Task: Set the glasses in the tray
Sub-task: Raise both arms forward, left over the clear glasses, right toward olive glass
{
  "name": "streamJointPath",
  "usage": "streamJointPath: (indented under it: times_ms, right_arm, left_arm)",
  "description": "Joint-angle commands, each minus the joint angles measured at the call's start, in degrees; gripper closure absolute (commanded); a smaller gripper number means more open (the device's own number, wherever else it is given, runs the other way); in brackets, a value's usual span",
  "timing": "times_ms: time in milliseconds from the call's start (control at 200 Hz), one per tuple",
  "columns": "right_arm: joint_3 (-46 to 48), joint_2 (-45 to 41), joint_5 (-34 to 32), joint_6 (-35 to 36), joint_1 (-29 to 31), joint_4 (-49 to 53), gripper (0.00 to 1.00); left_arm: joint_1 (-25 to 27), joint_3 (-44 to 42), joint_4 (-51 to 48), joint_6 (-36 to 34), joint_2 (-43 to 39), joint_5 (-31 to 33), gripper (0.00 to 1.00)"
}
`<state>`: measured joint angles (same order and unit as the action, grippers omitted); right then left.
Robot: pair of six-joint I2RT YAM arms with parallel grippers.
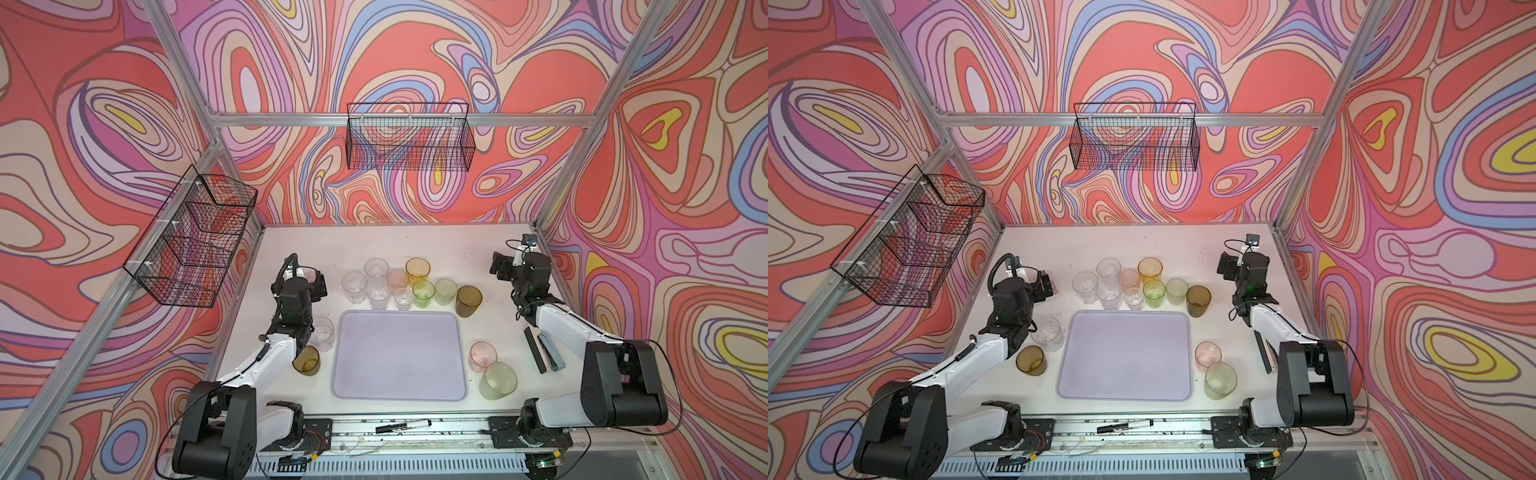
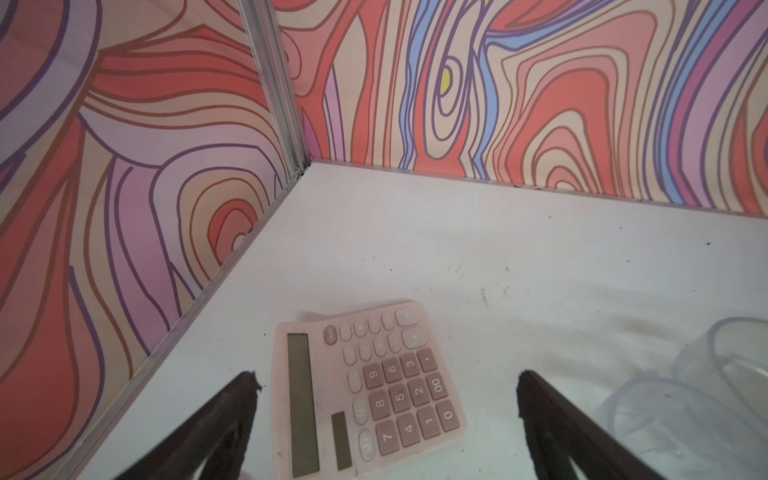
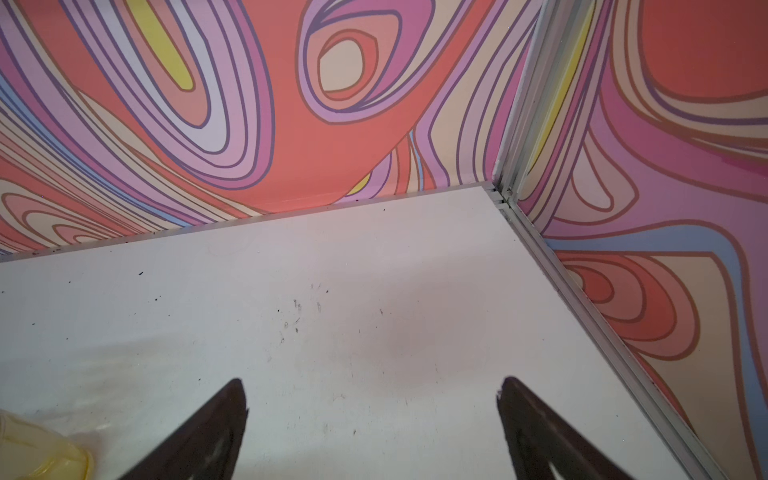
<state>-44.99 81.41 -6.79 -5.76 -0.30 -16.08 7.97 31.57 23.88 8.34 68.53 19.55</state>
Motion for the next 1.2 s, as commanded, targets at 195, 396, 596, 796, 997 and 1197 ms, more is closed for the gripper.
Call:
streamJointPath:
  times_ms: [195, 396, 596, 796, 997, 1197]
  right_arm:
    - [-11.5, -1.0, 1.8, -9.4, 0.5, 31.4, 0.01]
    - [-19.7, 0.6, 4.4, -10.7, 0.5, 48.8, 0.01]
    - [-24.2, 0.7, 8.0, -10.5, 0.6, 58.4, 0.02]
    - [-26.1, 1.3, 13.7, -9.7, 0.6, 62.3, 0.13]
    - [-26.5, 2.9, 17.1, -9.8, 1.6, 64.6, 0.26]
    - [-26.8, 4.4, 16.7, -10.0, 3.9, 65.1, 0.36]
  left_arm:
    - [3.5, 13.5, -25.0, 8.6, -2.9, -3.4, 0.00]
    - [3.5, 25.6, -41.8, 8.5, -0.8, -14.8, 0.00]
    - [3.5, 35.7, -52.2, 7.8, 4.5, -26.0, 0.00]
    - [3.5, 44.8, -61.3, 3.4, 10.8, -36.5, 0.00]
    - [3.5, 43.1, -60.1, 1.6, 9.9, -39.1, 0.00]
    - [2.8, 42.4, -59.1, 0.2, 8.8, -41.4, 0.00]
